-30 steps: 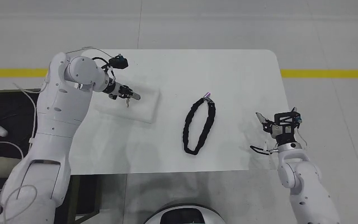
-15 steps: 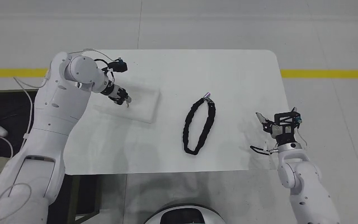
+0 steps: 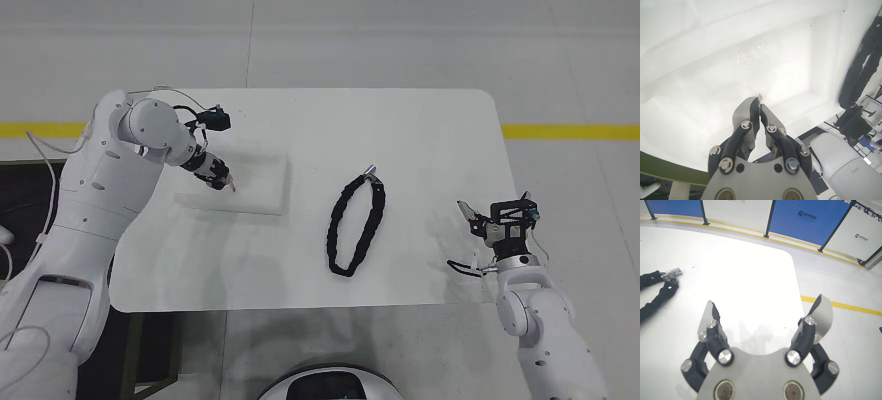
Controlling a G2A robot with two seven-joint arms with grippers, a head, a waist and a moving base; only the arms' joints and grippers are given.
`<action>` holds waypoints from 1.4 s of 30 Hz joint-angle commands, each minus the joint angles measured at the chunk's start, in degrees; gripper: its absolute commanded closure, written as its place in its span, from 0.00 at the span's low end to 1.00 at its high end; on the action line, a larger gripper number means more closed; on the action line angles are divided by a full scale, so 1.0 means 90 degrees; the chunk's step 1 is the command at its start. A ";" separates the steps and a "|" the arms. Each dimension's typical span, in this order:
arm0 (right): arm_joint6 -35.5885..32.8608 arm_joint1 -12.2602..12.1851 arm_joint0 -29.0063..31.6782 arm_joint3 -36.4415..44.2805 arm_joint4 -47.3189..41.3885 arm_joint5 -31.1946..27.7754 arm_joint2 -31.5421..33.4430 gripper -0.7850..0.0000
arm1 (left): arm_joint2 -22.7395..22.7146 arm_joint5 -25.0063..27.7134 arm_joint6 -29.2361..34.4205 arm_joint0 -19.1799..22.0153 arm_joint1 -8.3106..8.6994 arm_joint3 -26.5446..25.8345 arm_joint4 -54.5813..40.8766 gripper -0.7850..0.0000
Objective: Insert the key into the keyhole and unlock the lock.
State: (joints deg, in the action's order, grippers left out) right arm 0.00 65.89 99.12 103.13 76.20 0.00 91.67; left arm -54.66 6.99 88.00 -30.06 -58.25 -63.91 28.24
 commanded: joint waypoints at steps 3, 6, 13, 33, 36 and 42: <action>0.0000 0.0000 0.0000 0.0000 0.0000 0.0000 0.0000 0.00 | 0.0017 -0.0114 0.0000 0.0031 0.0096 -0.0231 -0.0023 1.00; 0.0000 0.0000 0.0000 0.0000 0.0000 0.0000 0.0000 0.00 | -0.0004 -0.0239 0.0000 0.0031 0.0176 -0.0446 0.0027 1.00; 0.0000 0.0000 0.0000 0.0000 0.0000 0.0000 0.0000 0.00 | -0.0411 -0.0616 -0.0151 -0.0134 0.0334 -0.0989 0.0030 1.00; 0.0000 0.0000 0.0000 0.0000 0.0000 0.0000 0.0000 0.00 | -0.3110 -0.0329 -0.2442 -0.2728 0.0412 -0.0301 -0.6288 1.00; 0.0000 0.0000 0.0000 0.0000 0.0000 0.0000 0.0000 0.00 | -0.3157 -0.0164 -0.2382 -0.2927 0.0406 -0.0254 -0.6548 1.00; 0.0000 0.0000 0.0000 0.0000 0.0000 0.0000 0.0000 0.00 | -0.3224 -0.0098 -0.2306 -0.3095 0.0418 -0.0256 -0.6651 1.00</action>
State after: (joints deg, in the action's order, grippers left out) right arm 0.00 65.89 99.12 103.13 76.20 0.00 91.67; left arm -83.70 6.14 67.28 -57.97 -54.48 -66.21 -31.65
